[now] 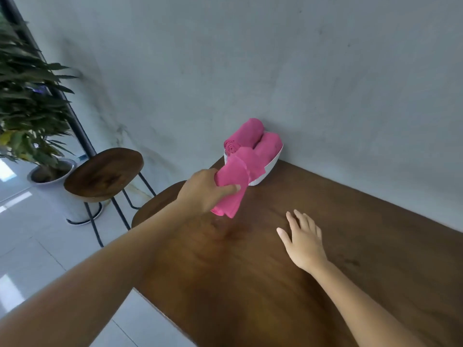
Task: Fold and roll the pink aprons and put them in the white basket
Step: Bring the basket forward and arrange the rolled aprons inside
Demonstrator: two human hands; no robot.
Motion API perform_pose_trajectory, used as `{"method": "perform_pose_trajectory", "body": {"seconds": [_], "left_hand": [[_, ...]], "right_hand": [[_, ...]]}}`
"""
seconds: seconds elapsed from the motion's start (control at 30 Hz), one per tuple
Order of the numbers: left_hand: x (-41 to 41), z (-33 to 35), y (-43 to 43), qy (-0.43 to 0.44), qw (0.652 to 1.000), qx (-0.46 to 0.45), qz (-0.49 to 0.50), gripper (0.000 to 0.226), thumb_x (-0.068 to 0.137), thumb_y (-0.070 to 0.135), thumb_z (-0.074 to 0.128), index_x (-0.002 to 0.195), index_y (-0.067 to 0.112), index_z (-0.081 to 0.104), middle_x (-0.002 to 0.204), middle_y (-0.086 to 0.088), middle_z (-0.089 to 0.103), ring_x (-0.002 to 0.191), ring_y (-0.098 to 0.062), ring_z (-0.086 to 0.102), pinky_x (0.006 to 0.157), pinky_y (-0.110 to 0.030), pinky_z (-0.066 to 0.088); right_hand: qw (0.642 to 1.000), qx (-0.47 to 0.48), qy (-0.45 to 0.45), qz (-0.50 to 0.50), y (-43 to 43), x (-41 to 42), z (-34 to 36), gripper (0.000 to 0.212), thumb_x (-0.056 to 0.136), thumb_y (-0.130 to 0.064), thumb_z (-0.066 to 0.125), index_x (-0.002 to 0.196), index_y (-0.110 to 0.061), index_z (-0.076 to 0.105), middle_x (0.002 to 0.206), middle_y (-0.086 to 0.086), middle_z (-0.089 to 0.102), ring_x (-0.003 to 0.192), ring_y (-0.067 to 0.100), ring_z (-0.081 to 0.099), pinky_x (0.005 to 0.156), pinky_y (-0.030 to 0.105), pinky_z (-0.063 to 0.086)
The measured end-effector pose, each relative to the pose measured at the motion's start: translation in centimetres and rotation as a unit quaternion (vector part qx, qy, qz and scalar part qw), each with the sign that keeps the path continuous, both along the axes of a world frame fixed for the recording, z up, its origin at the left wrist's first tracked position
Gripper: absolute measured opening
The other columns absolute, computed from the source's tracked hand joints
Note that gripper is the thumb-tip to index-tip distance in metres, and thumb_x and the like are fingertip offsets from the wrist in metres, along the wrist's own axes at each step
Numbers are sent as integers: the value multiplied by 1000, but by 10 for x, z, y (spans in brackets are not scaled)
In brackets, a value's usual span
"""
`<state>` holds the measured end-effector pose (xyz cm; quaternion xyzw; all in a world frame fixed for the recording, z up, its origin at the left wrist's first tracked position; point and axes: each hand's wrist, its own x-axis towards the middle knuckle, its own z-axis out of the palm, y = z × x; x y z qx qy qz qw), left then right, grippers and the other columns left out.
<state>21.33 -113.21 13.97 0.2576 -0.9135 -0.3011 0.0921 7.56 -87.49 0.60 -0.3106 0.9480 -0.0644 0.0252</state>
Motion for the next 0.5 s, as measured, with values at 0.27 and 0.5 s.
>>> {"method": "perform_pose_trajectory", "body": {"seconds": [0.27,0.5], "left_hand": [[-133,34,-20,21,995,-92,28,51,80,69,63,86,18,59,81,0,62,89,-27,58,70,-36,48],[-204,46,-38,-18,990,-137,12,60,88,72,51,82,13,60,78,-4,57,97,-31,57,90,-39,35]], "right_hand": [[1000,-10,14,2,2,1,-9,82,94,-67,-2,157,-26,31,165,2,27,153,23,19,122,44,21],[1000,-24,16,-6,2,0,-10,75,99,-66,8,154,-25,38,162,0,33,151,21,24,120,43,25]]}}
